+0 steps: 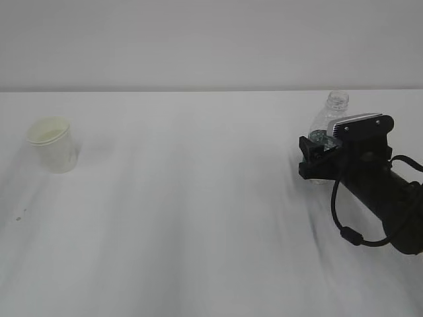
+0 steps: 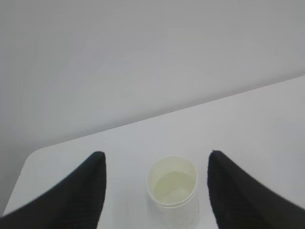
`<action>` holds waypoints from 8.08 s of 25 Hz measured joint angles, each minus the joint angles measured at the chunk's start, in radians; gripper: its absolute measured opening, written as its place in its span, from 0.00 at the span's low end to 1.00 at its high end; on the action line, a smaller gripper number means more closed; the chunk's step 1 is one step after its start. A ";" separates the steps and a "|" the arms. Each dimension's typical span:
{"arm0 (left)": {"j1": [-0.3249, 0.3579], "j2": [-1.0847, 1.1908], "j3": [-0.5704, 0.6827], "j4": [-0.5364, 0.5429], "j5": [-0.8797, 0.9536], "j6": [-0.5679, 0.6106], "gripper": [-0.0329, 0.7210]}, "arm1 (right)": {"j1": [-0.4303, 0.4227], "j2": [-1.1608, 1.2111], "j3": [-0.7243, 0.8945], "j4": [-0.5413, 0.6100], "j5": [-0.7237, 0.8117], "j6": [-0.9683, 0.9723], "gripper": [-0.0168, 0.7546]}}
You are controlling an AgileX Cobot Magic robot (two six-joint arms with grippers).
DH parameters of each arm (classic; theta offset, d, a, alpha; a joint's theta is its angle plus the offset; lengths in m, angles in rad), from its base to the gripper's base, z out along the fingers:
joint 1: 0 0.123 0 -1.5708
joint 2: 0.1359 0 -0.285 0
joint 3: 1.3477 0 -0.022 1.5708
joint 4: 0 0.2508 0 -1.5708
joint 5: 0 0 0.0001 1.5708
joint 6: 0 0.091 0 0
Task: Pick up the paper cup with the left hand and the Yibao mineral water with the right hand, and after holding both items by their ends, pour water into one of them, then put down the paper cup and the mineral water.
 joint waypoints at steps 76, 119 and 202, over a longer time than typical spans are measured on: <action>0.000 -0.206 0.002 0.002 0.081 0.000 0.67 | 0.000 -0.502 0.382 -0.005 0.013 0.047 0.81; 0.000 -0.476 0.004 -0.003 0.304 -0.084 0.67 | 0.000 -1.070 0.392 0.058 0.512 -0.100 0.79; 0.000 -0.751 -0.141 -0.112 0.935 -0.087 0.66 | 0.000 -1.575 0.174 -0.201 1.592 0.151 0.79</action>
